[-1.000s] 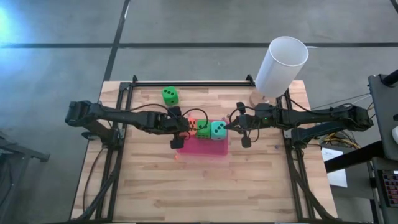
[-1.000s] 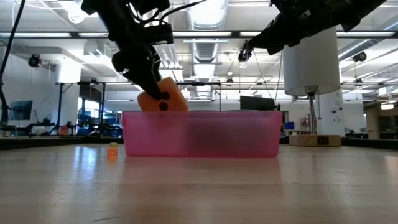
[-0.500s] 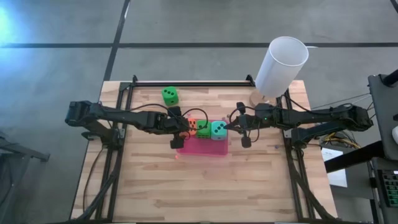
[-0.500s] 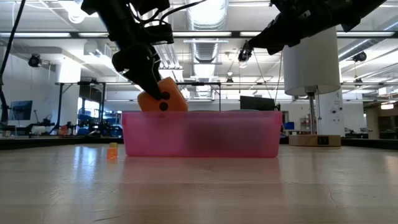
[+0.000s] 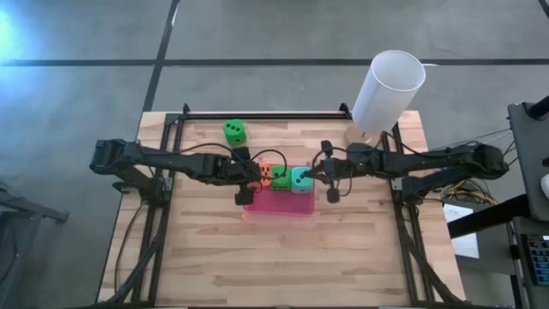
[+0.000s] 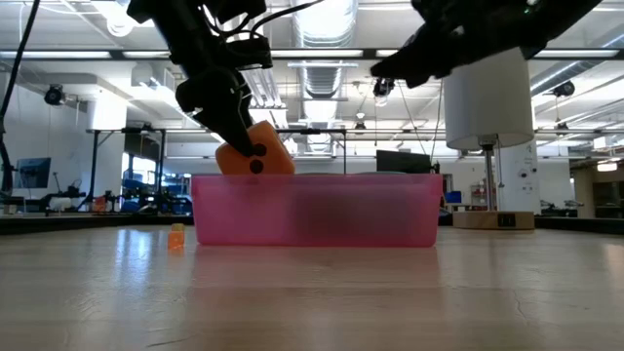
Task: Pick & Place Dice
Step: Put the large die into the pink bin
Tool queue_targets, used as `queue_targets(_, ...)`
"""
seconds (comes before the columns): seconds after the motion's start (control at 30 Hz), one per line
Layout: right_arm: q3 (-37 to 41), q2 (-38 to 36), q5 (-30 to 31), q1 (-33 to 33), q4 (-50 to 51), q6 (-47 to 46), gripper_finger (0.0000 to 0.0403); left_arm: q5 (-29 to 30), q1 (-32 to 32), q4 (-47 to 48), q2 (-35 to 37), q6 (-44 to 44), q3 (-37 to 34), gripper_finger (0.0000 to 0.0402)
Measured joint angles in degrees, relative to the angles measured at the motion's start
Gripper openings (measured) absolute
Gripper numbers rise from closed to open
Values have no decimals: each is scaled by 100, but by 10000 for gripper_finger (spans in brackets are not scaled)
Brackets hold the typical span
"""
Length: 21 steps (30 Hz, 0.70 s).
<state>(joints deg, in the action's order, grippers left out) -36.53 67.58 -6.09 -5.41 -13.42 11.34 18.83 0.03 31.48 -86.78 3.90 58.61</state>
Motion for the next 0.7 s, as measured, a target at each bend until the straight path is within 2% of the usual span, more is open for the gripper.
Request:
queue_targets(0.2, -160, 797, 5, -143, -972, 65, 8, -2, 0, 0, 0, 2, 0, 397)
queue_targets(0.43, -625, 2063, 5, -219, -2059, 3, 8, -2, 0, -2, 2, 2, 0, 397)
queue_targets(0.6, -1184, 2831, -62, -214, -2144, 218, 8, -2, -4, 0, 2, 2, 0, 398)
queue_targets(0.7, -1508, 3167, -484, -216, -2106, 239, 8, -2, -4, -2, 4, 2, 0, 399)
